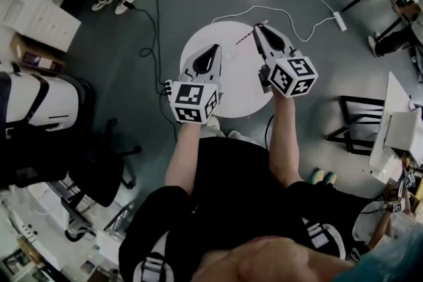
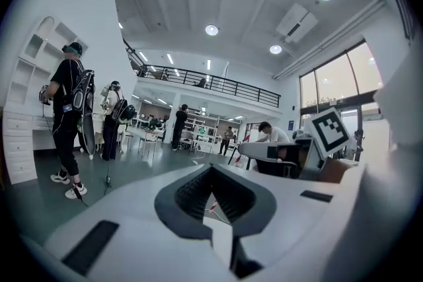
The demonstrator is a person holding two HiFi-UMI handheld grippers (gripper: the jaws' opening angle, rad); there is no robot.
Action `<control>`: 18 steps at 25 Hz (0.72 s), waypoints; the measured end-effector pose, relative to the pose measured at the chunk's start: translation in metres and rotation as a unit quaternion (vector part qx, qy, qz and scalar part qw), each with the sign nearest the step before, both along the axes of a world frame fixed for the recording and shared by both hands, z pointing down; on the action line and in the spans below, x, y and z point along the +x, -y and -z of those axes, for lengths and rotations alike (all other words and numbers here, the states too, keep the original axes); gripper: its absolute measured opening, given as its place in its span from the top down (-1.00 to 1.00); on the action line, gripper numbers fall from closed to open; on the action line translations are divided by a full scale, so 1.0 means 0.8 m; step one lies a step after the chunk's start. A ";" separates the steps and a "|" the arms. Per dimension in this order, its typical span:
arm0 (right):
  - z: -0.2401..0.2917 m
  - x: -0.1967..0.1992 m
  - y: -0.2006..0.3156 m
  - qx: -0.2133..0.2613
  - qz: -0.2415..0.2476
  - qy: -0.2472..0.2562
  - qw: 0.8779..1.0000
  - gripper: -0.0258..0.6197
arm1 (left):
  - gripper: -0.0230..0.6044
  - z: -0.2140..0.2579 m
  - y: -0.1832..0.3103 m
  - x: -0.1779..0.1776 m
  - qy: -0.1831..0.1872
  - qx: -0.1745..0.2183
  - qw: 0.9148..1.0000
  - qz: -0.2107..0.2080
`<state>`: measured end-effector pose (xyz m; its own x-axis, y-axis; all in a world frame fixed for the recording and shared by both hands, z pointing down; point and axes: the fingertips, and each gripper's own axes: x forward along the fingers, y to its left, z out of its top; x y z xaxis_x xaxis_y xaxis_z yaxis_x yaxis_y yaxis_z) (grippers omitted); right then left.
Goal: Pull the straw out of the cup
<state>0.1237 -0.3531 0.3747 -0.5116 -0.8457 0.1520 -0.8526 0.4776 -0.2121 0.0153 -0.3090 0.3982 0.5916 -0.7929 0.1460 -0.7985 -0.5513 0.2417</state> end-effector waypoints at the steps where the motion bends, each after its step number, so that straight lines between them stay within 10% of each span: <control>1: 0.013 0.001 -0.006 0.009 0.000 -0.006 1.000 0.81 | 0.90 0.009 -0.001 0.002 0.001 0.008 1.000 -0.001; 18: 0.103 0.013 -0.056 0.104 -0.038 -0.076 0.991 0.81 | 0.90 0.080 0.001 0.020 0.023 0.086 0.996 0.023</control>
<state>0.1339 -0.3084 0.2924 -0.4304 -0.9017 0.0406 -0.9020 0.4314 0.0191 0.0310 -0.3098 0.3340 0.5505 -0.8342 0.0327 -0.8316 -0.5445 0.1096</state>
